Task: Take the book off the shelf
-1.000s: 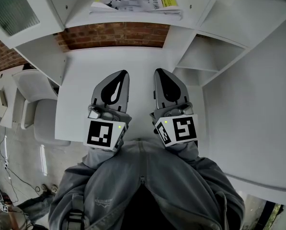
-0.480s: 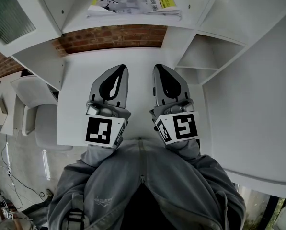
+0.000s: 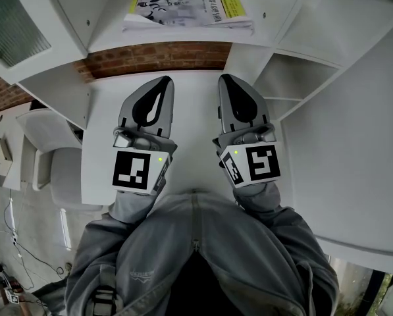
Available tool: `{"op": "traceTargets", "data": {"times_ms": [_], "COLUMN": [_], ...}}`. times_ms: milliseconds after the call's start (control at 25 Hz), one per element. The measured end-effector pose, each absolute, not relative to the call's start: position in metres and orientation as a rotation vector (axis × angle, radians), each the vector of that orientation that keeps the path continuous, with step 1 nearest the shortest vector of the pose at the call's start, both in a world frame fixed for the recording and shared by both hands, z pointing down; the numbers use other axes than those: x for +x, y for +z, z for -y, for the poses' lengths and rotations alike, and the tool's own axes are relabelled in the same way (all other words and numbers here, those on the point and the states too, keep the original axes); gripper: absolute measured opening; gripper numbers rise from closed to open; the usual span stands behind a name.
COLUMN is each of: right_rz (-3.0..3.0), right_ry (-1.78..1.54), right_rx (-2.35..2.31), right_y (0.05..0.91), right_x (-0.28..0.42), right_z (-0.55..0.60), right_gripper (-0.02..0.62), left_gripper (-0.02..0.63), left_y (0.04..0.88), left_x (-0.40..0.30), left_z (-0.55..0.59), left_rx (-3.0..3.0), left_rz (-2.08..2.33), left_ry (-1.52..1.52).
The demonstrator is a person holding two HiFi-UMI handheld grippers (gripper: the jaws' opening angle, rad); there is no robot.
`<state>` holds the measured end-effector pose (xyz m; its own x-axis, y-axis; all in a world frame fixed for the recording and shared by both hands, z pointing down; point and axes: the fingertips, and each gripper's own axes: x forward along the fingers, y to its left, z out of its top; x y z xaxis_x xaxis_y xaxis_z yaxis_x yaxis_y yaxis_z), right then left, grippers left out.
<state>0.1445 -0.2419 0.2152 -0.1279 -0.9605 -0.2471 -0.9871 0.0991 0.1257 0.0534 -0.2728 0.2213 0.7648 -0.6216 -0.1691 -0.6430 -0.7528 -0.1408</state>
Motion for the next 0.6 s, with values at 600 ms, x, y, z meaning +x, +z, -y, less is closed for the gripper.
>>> {"op": "traceTargets", "data": {"times_ms": [600], "right_rz": [-2.303], "right_ry": [0.533], "right_rx": [-2.000], "right_y": [0.189], "right_x": [0.152], "right_z": [0.270], "right_gripper": [0.026], "left_gripper": [0.006], "left_y": [0.194], "left_x": [0.057], "left_z": [0.308], "left_rx": [-2.701], "left_rz": [-0.923], "left_ry": [0.147]}}
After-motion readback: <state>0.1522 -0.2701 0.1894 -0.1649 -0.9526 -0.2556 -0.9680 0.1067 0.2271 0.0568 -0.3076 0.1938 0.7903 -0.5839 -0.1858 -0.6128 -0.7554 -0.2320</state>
